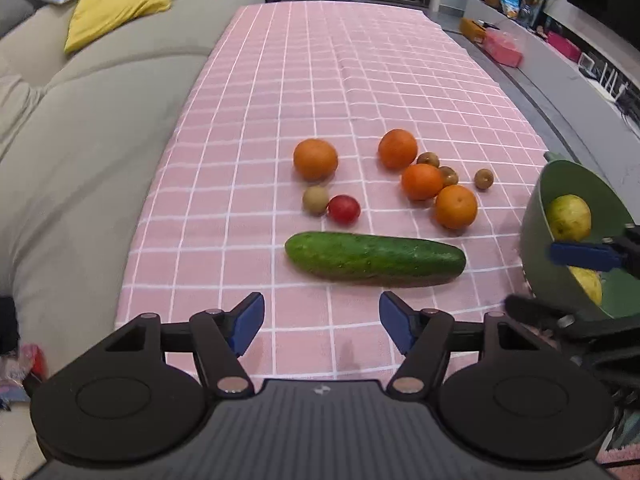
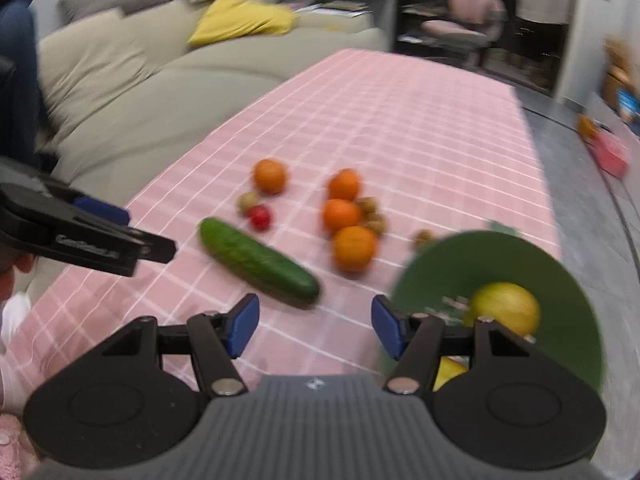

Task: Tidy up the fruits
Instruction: 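Move the right tool to the cucumber and grasp its end, then lift the cucumber with the right tool and carry it to the colander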

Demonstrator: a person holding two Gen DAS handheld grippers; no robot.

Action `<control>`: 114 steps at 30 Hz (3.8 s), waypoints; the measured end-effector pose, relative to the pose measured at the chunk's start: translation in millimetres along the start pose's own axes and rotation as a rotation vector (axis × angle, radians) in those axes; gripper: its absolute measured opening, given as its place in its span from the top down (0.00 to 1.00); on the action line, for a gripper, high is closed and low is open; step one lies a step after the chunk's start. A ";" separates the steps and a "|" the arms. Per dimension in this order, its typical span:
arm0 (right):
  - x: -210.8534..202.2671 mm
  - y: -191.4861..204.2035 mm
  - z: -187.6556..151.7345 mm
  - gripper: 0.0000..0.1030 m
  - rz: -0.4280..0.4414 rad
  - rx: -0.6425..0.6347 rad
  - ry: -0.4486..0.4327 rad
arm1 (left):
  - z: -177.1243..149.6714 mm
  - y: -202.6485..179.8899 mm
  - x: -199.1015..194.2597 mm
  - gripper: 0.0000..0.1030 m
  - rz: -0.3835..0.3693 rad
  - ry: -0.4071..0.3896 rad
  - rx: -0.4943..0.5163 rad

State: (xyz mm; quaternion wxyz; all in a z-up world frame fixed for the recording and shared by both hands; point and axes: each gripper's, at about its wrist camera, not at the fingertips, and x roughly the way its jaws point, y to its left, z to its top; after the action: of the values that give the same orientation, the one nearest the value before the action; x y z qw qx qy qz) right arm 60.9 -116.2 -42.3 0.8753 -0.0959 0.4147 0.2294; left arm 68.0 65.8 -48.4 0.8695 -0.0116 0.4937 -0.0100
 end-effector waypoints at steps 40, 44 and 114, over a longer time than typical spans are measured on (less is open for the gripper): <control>87.5 32.9 22.8 0.75 0.141 0.003 0.368 | 1.2 50.1 43.8 0.25 -0.008 0.143 -0.221; 82.6 50.5 17.6 0.77 0.195 -0.014 0.340 | 1.2 50.3 40.4 0.25 -0.012 0.121 -0.222; -43.3 -41.9 36.4 0.66 -0.008 0.191 -0.057 | 42.1 1.0 -16.6 0.25 -0.125 -0.168 -0.044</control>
State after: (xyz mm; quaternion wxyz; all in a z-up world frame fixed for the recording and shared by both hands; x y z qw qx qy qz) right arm 82.0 -153.8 13.3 0.8929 -0.0070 0.4091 0.1877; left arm 95.6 67.8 -12.6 0.9051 -0.0620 0.4173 -0.0522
